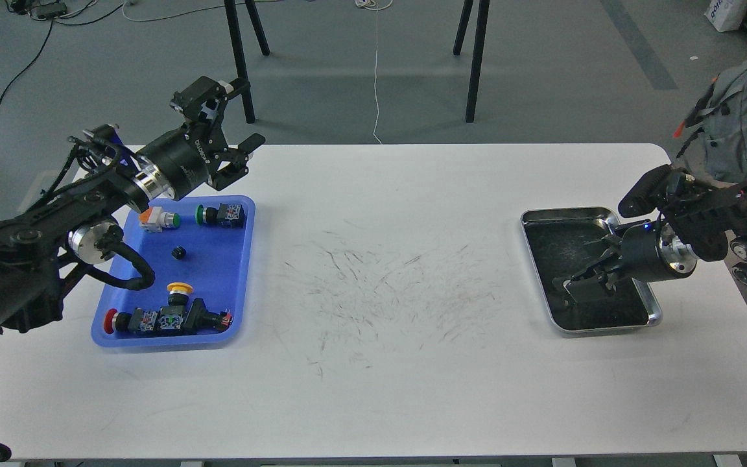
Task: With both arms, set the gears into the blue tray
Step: 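Reach the right gripper down into the metal tray, then grasp another black gear with the right gripper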
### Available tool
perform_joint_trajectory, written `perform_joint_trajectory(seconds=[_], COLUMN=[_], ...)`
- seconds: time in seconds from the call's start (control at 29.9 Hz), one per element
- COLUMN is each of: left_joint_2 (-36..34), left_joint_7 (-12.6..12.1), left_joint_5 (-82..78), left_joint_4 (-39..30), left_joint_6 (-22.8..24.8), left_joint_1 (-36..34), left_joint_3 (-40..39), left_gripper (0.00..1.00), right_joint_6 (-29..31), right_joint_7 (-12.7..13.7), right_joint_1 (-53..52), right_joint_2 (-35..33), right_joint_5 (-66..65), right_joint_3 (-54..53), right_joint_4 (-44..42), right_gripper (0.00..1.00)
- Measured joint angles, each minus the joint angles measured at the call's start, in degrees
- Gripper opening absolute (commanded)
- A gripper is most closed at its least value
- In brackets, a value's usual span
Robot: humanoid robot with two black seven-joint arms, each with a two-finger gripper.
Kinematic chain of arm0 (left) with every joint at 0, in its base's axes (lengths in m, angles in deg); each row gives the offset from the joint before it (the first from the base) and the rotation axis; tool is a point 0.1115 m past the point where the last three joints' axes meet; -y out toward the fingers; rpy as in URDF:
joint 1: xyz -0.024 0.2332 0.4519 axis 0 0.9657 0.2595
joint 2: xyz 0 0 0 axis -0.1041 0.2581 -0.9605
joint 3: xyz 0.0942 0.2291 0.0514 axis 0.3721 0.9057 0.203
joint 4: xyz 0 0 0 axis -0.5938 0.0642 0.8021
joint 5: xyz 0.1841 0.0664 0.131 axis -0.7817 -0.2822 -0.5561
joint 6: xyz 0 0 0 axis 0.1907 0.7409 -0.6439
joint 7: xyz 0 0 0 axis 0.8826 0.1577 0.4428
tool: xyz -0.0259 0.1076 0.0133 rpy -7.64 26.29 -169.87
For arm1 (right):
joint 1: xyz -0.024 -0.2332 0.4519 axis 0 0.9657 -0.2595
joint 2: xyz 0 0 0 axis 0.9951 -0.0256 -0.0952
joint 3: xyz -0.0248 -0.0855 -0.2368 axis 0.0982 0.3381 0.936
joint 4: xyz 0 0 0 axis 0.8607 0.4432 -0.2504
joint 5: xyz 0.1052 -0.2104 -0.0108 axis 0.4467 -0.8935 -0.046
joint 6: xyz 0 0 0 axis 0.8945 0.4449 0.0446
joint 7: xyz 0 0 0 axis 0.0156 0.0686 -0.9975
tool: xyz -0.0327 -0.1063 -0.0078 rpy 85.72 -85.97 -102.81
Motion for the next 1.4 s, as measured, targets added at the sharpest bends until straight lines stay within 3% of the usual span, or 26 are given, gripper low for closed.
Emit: perform_joint_trajectory(seconds=[0.17, 0.7, 1.07, 1.4], left_joint_2=[-0.13, -0.14, 0.00, 0.12], left_joint_7=[0.00, 0.00, 0.00, 0.00], left_joint_5=[0.07, 0.09, 0.08, -0.01], left_joint_4=[-0.01, -0.01, -0.02, -0.09], left_joint_6=[0.00, 0.00, 0.00, 0.00], left_joint_1=[0.34, 1.34, 1.66, 1.96], left_joint_3=[-0.17, -0.23, -0.24, -0.23], left_gripper=[1.00, 1.00, 1.00, 1.00], right_joint_6=[-0.15, -0.51, -0.77, -1.28], right_joint_7=[0.01, 0.04, 0.04, 0.03], right_joint_1=[1.02, 3.95, 5.31, 5.44], right_joint_2=[1.87, 6.26, 8.12, 8.34], right_joint_5=[-1.50, -1.64, -1.58, -1.58], right_joint_3=[0.80, 1.14, 1.05, 1.10], right_joint_4=[-2.73, -8.40, -11.53, -11.69], right_gripper=[0.93, 0.78, 0.49, 0.30])
